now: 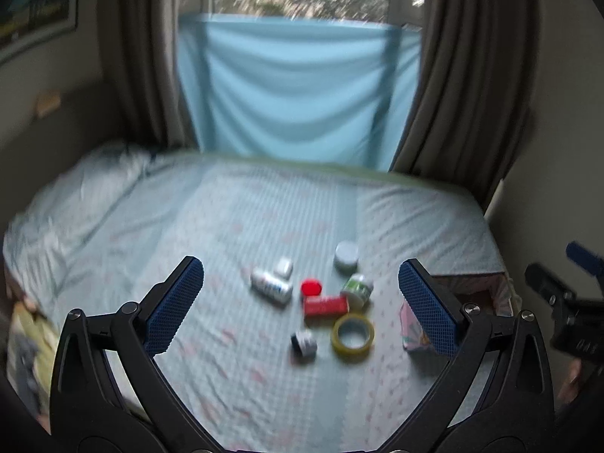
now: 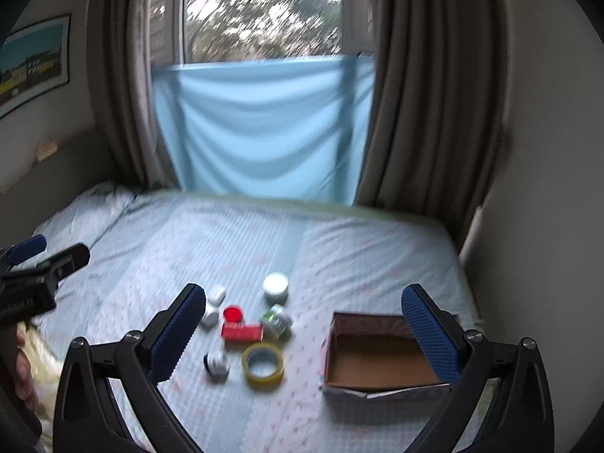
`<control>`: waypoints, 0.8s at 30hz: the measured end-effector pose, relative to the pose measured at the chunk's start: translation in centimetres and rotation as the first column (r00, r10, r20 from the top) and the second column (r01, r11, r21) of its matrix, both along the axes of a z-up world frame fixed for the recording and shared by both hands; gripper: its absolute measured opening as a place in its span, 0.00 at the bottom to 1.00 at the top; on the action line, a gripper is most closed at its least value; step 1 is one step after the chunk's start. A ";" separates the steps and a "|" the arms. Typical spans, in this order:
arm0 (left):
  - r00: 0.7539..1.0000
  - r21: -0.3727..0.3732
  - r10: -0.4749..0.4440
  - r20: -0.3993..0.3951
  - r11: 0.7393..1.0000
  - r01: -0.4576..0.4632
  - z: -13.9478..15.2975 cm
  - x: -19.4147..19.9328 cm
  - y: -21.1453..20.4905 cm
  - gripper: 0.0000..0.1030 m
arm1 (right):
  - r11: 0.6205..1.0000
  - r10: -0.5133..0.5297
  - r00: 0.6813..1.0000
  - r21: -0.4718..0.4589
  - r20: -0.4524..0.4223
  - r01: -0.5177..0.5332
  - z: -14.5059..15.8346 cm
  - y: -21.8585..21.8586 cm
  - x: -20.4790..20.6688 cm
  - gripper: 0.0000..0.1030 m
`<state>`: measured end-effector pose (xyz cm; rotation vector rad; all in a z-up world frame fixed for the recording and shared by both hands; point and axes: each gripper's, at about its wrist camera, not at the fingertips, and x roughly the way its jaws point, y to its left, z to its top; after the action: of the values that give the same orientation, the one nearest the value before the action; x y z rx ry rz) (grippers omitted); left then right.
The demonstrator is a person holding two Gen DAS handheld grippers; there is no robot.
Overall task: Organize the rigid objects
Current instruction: 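Grasp the white vitamin bottle with the left tool while the right tool grasps the yellow tape roll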
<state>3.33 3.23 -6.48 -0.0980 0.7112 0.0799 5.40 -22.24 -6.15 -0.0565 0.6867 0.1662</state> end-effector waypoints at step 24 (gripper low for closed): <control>0.784 -0.320 0.173 -0.596 0.844 -0.429 -32.9 23.4 12.4 0.99 | 0.947 0.175 0.782 -0.115 -0.598 -0.299 -30.3 10.7 12.1 1.00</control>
<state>26.76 15.64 -39.40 -0.6595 1.2847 0.2731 17.46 -11.52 -36.42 -0.3034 1.3175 0.3669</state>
